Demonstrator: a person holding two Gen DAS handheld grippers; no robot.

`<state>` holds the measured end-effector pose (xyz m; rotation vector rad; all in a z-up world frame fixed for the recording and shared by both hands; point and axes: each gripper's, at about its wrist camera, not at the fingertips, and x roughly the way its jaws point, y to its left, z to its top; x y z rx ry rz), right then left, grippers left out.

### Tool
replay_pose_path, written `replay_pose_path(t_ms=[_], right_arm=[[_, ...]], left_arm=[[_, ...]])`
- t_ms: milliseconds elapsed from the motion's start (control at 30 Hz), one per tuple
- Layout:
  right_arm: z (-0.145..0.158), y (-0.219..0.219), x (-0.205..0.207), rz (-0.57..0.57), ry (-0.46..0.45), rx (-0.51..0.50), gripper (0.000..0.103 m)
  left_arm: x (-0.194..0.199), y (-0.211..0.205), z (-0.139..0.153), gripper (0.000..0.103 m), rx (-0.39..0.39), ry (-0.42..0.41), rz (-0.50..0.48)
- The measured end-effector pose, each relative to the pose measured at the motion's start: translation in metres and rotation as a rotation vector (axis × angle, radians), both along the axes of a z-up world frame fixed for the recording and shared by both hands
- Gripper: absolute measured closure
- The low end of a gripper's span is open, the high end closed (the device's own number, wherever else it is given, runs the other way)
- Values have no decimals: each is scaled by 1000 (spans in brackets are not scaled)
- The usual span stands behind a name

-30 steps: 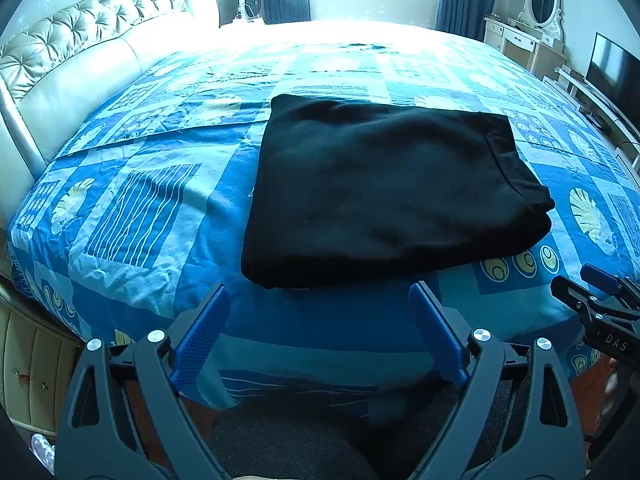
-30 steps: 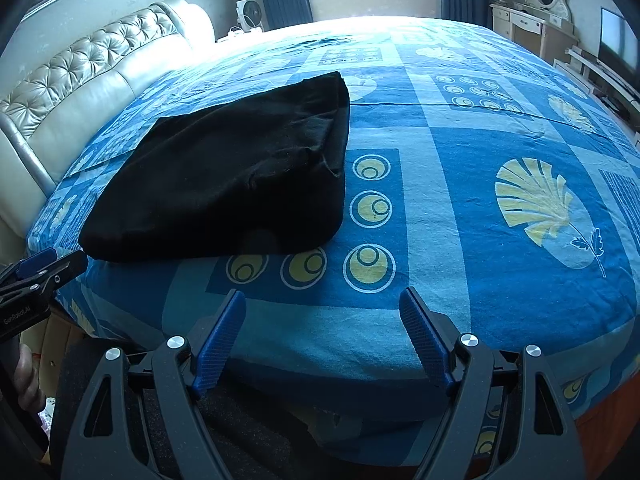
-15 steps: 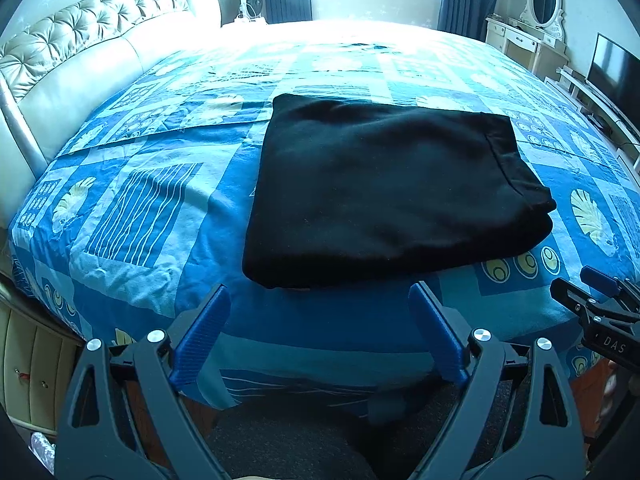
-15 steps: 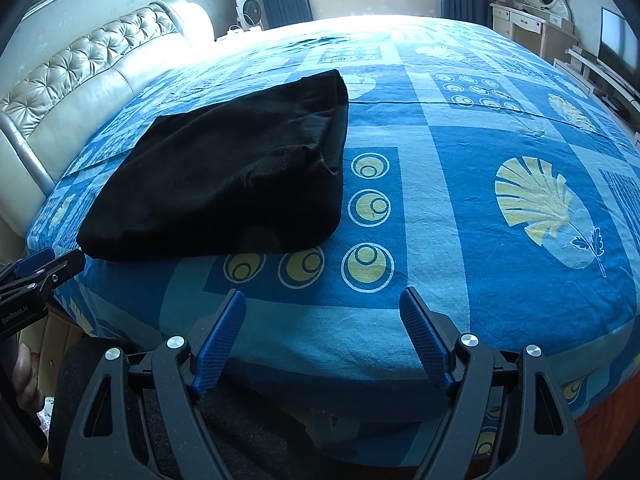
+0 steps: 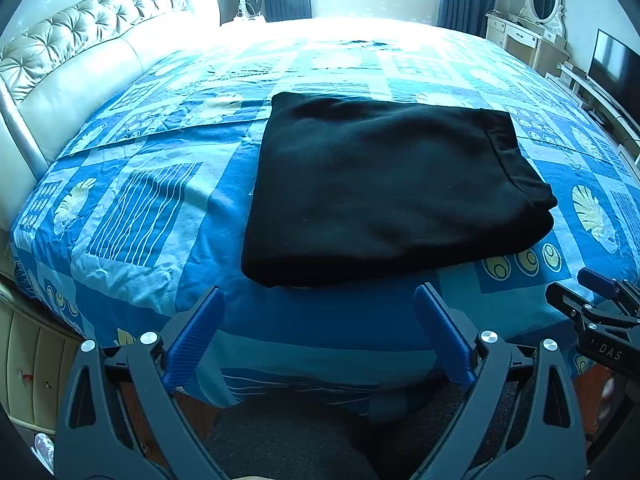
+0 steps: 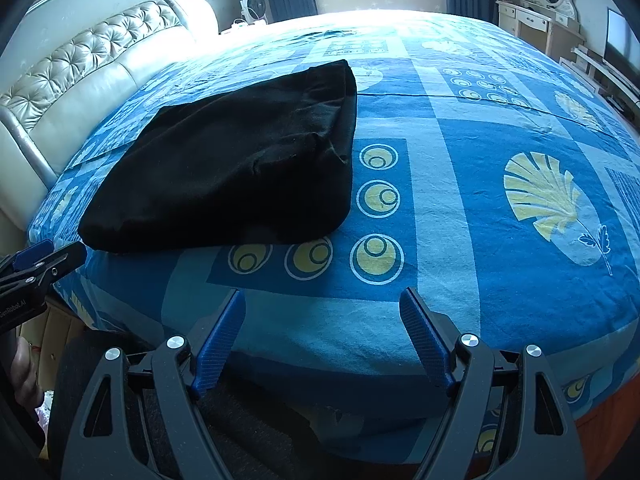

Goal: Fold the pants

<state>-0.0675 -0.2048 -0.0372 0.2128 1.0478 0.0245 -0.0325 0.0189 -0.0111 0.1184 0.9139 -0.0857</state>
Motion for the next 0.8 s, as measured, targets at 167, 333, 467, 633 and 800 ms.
replay_pose_path(t_ms=[167,333,467,633,800], right_arm=[[0,2,0,7,-4,1,25],[24,-5,4,11,-55,49,25],[53,-21,36,40,-133,72,17],[67,-60,140,27,-212,20,15],[30,-100,289,-35,-90,-21,10]], left_arm=[[3,6,8,2,-96,31,3],[17,32,26,2,-299,63,-27],[64,67,23,2,-247,49,85],[172,122,4,2,-61,-3,214],[266,172,-44,2,44,75,294]])
